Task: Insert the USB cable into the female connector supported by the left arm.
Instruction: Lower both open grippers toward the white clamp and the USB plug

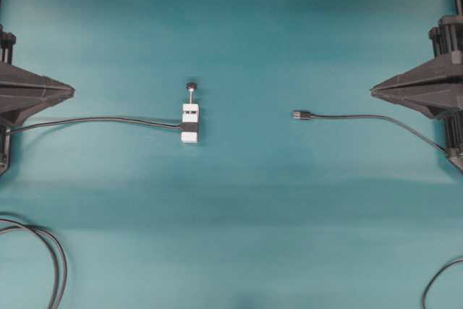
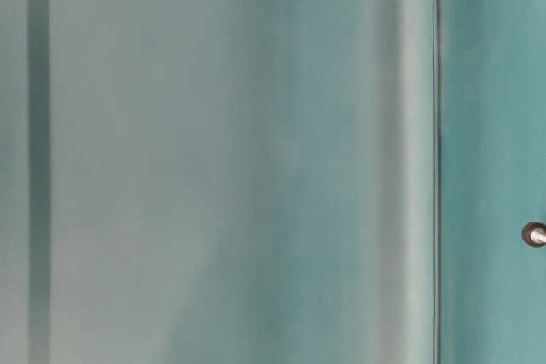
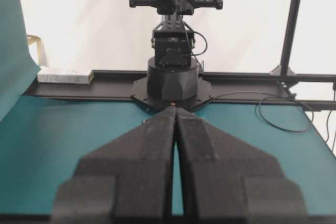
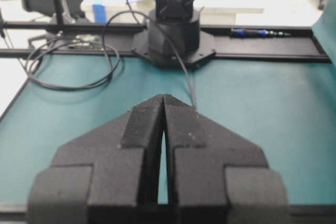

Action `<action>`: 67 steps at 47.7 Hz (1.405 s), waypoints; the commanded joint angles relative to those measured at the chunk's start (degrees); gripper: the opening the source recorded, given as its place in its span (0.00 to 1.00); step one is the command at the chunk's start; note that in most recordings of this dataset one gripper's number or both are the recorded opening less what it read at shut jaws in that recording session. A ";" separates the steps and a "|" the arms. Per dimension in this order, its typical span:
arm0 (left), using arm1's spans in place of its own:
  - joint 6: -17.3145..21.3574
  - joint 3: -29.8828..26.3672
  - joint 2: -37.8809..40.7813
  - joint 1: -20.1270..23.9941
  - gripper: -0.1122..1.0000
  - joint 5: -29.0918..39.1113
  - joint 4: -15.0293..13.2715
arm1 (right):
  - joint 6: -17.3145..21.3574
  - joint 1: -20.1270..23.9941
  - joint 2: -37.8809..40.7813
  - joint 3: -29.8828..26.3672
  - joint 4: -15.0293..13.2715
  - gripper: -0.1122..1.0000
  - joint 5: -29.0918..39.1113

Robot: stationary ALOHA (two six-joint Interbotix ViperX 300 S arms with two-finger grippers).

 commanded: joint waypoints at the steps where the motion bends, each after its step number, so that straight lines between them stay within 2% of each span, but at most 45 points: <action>1: -0.79 -1.41 0.35 0.09 0.11 1.93 -0.18 | 0.44 -0.53 0.00 -0.70 0.00 0.10 -0.44; 6: -1.23 -3.08 0.53 0.53 0.20 7.03 -1.32 | 2.37 -2.90 0.18 -1.23 0.09 0.10 2.55; 15: -1.05 -7.29 1.05 1.67 0.18 19.60 -2.02 | 4.75 -8.96 0.88 -3.16 0.00 0.10 16.61; 22: -0.26 -7.38 2.81 5.19 0.18 25.58 -1.32 | 4.75 -9.76 1.32 -2.81 -0.62 0.10 18.02; 30: 0.00 -5.45 5.89 11.07 0.19 23.38 -1.32 | 4.57 -9.84 3.25 -0.97 -0.97 0.10 18.37; 35: 0.44 -4.22 8.26 12.57 0.21 21.36 -1.14 | 4.57 -9.84 6.06 -0.70 -2.11 0.15 18.37; 38: 1.41 -3.43 9.40 12.57 0.25 20.48 -1.05 | 4.57 -10.20 8.17 -0.44 -2.37 0.25 18.37; 41: 2.90 -2.29 10.55 12.66 0.34 19.51 -1.05 | 4.57 -10.81 10.28 0.18 -2.37 0.41 18.19; 47: 7.47 0.62 13.10 12.57 0.61 16.17 -0.97 | 4.66 -11.43 14.68 2.64 -2.37 0.71 16.00; 49: 9.05 1.49 13.62 12.66 0.72 14.85 -0.97 | 4.75 -11.51 15.82 3.60 -2.37 0.77 14.06; 51: 10.37 2.37 14.24 12.57 0.76 13.54 -0.97 | 4.83 -11.43 16.88 4.48 -2.37 0.76 11.69; 58: 12.39 4.39 15.29 12.57 0.74 8.44 -1.05 | 5.89 -11.43 20.74 6.33 -2.37 0.66 4.22; 67: 12.13 5.80 17.67 12.57 0.74 7.03 -1.32 | 6.94 -11.43 28.83 5.19 -2.37 0.66 2.20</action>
